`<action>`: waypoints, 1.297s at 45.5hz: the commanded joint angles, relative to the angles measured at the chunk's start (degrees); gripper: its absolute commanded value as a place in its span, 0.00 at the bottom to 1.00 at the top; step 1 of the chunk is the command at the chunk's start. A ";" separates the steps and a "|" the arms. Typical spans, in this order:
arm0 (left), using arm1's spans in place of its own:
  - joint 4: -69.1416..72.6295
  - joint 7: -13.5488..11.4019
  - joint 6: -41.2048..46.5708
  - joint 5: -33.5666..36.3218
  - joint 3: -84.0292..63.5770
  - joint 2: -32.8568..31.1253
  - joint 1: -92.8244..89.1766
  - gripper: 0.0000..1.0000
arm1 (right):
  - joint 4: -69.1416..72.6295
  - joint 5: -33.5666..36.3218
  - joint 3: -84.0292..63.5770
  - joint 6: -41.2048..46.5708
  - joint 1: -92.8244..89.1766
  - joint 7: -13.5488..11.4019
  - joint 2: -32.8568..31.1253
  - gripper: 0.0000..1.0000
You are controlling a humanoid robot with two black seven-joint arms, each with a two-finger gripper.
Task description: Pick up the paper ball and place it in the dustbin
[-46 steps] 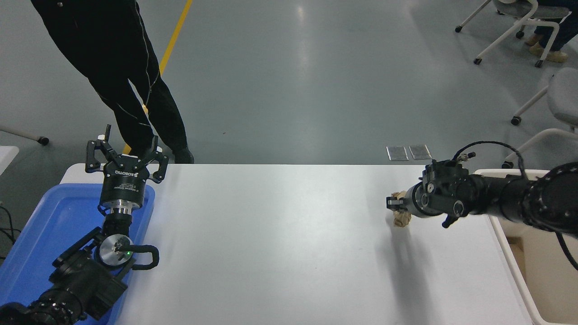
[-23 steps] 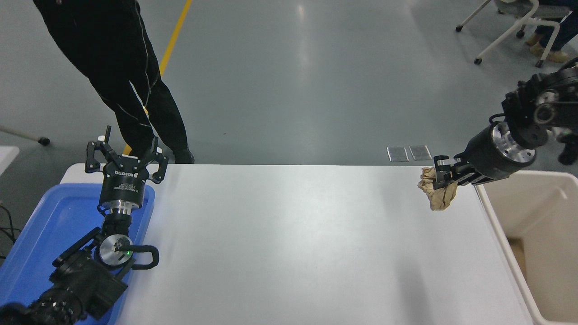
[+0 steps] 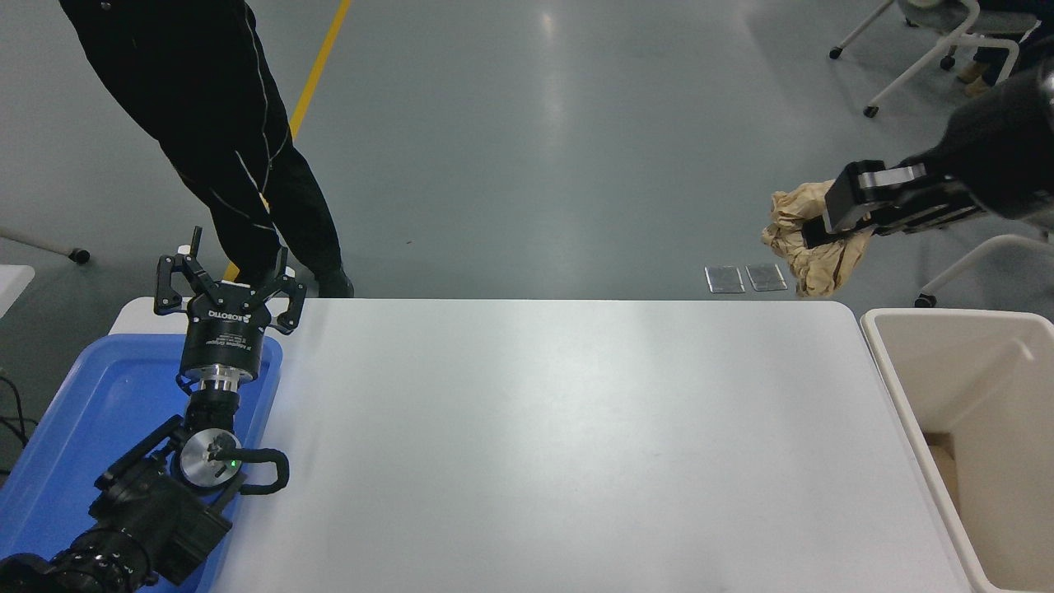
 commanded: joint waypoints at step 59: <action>0.00 0.01 0.03 0.00 0.00 0.00 0.00 0.99 | -86.12 18.18 39.25 -50.00 -111.92 -0.31 23.56 0.00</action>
